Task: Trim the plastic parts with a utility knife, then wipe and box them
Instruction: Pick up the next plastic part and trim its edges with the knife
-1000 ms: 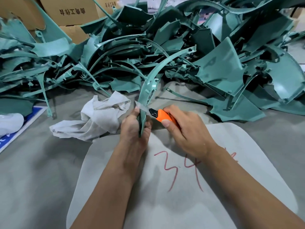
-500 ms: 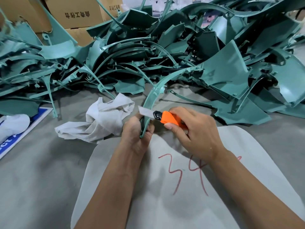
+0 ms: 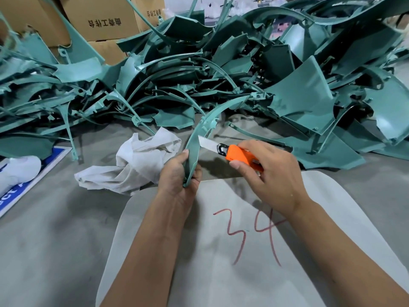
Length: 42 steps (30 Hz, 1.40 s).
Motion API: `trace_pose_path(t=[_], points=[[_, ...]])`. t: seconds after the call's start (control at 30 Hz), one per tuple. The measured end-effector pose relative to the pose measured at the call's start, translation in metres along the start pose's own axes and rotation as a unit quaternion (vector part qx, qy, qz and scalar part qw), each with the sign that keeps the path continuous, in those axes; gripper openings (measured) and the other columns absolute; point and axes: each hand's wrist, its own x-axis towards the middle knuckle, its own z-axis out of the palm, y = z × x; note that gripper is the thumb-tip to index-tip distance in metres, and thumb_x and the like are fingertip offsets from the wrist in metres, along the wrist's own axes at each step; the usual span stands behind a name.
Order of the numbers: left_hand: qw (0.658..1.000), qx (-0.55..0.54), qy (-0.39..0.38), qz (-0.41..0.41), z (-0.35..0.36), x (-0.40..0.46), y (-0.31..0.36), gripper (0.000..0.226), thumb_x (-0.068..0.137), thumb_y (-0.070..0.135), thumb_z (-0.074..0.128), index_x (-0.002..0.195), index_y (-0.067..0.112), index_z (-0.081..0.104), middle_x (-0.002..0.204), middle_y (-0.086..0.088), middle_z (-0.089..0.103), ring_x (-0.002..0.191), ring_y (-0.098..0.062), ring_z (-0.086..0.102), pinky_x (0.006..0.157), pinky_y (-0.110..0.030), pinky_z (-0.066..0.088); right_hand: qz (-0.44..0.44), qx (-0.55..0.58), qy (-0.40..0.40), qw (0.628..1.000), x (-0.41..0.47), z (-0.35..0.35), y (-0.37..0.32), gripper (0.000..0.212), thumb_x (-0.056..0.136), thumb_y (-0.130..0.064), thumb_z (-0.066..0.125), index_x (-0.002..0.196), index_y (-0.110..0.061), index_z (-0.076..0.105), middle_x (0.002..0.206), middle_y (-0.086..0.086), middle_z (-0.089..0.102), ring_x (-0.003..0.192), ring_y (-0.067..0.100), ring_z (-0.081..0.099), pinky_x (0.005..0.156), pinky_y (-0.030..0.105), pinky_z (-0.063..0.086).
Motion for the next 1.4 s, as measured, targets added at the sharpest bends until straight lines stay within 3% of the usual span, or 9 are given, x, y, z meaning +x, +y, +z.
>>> trace_pose_path(t=[0.17,0.43,0.6,0.8,0.9,1.03,1.2,1.3,1.4], points=[[1.000,-0.005,-0.002,-0.003,0.002,-0.001,-0.001,0.028,0.102,-0.004,0.037,0.081,0.007,0.051,0.058,-0.001,0.046,0.036,-0.004,0.041,0.032,-0.013,0.030,-0.024,0.034,-0.041,0.998,-0.003,0.006,-0.008,0.034,0.103,-0.053,0.054,0.115,-0.024,0.067,0.092,-0.011,0.065,0.075,0.015,0.059,0.062,0.033,0.047],[0.999,0.012,-0.026,-0.026,0.003,-0.003,-0.001,0.024,0.107,0.006,0.039,0.086,0.010,0.049,0.069,-0.001,0.038,0.037,-0.004,0.038,0.032,-0.012,0.029,0.004,-0.014,0.031,0.999,-0.002,0.003,0.000,0.040,0.104,-0.056,0.050,0.119,-0.022,0.065,0.103,-0.007,0.068,0.080,0.017,0.062,0.060,0.035,0.051],[0.999,0.007,-0.041,-0.031,0.002,-0.007,0.000,0.030,0.106,0.002,0.034,0.080,0.009,0.048,0.067,-0.002,0.037,0.034,-0.002,0.037,0.031,-0.011,0.027,-0.025,0.012,-0.001,1.000,-0.001,0.004,-0.001,0.039,0.105,-0.056,0.050,0.117,-0.023,0.066,0.101,-0.009,0.067,0.080,0.016,0.062,0.063,0.031,0.051],[0.998,-0.002,-0.056,-0.010,0.001,-0.006,0.000,0.020,0.108,0.007,0.043,0.092,0.007,0.054,0.062,-0.001,0.051,0.040,-0.004,0.047,0.037,-0.012,0.038,0.051,-0.015,0.113,0.992,-0.001,0.001,0.009,0.029,0.106,-0.044,0.057,0.118,-0.019,0.065,0.094,-0.006,0.063,0.074,0.013,0.054,0.065,0.026,0.046],[0.996,0.019,-0.069,0.048,0.001,-0.008,0.001,0.005,0.100,0.009,0.057,0.105,0.007,0.058,0.077,-0.007,0.072,0.057,-0.013,0.068,0.048,-0.019,0.053,0.109,0.068,0.176,0.976,0.000,-0.001,0.010,0.023,0.110,-0.036,0.051,0.113,-0.015,0.058,0.079,-0.005,0.052,0.064,0.010,0.047,0.058,0.025,0.038],[0.985,-0.025,-0.119,0.125,-0.002,-0.004,0.004,0.069,0.078,0.012,0.071,0.143,0.001,0.049,0.138,-0.017,0.065,0.124,-0.032,0.064,0.093,-0.040,0.060,0.113,0.206,0.138,0.962,-0.002,-0.002,0.006,0.021,0.113,-0.022,0.038,0.103,-0.010,0.052,0.063,0.006,0.052,0.052,0.023,0.047,0.049,0.042,0.038],[0.977,-0.051,-0.170,0.121,-0.009,-0.001,0.004,0.064,0.079,0.001,0.068,0.141,0.006,0.053,0.133,-0.010,0.069,0.107,-0.019,0.073,0.086,-0.031,0.062,0.086,0.223,0.051,0.970,-0.002,0.004,-0.003,0.027,0.113,-0.022,0.034,0.102,-0.008,0.054,0.061,0.001,0.054,0.050,0.017,0.049,0.048,0.035,0.038],[0.970,-0.050,-0.212,0.104,-0.011,-0.001,0.005,0.046,0.085,-0.001,0.065,0.130,0.007,0.060,0.121,-0.006,0.075,0.106,-0.017,0.074,0.081,-0.027,0.061,0.077,0.237,0.052,0.967,-0.002,0.004,-0.002,0.030,0.113,-0.028,0.032,0.105,-0.010,0.055,0.067,0.002,0.056,0.055,0.021,0.052,0.050,0.040,0.041],[0.958,-0.063,-0.257,0.107,-0.013,-0.003,0.007,0.056,0.078,-0.002,0.075,0.132,0.006,0.059,0.123,-0.008,0.074,0.111,-0.019,0.072,0.083,-0.027,0.060,0.069,0.252,0.069,0.963,-0.002,0.002,0.000,0.030,0.113,-0.032,0.031,0.110,-0.019,0.058,0.069,-0.001,0.055,0.058,0.020,0.052,0.052,0.038,0.042]])
